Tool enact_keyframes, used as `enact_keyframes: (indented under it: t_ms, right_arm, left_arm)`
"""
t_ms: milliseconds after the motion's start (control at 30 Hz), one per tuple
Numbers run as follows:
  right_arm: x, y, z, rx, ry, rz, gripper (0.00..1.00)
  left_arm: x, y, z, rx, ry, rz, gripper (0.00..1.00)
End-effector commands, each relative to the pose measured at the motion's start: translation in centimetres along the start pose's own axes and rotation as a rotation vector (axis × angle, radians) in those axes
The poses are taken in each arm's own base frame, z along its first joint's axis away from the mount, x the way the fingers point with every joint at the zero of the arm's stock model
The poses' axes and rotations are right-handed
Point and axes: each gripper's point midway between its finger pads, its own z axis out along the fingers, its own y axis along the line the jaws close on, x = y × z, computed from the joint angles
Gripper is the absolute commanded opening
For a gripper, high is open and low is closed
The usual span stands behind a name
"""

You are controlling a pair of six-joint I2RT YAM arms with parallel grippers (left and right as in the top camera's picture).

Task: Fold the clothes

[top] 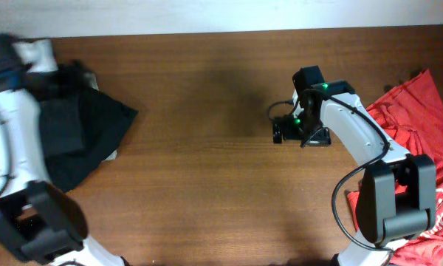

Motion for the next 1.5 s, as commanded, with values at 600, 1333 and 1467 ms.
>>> enact_keyframes:
  t_ms: [600,1333,1467]
  right_arm:
    - [15.7,-5.9,-17.4,0.034,-0.862,-0.032,0.99]
    - [9.4,-8.4,-10.6,0.024,-1.443,-0.02,0.99]
    - [9.4,-8.4,-10.6,0.024,-1.443,-0.021,0.99]
  left_arm:
    - [28.6,-5.2,-15.7,-0.065,-0.291,0.383,0.99]
    - [28.6,-5.2,-15.7,-0.065,-0.289,0.383,0.99]
    - [28.6,-5.2,-15.7,-0.065,-0.29,0.383,0.99]
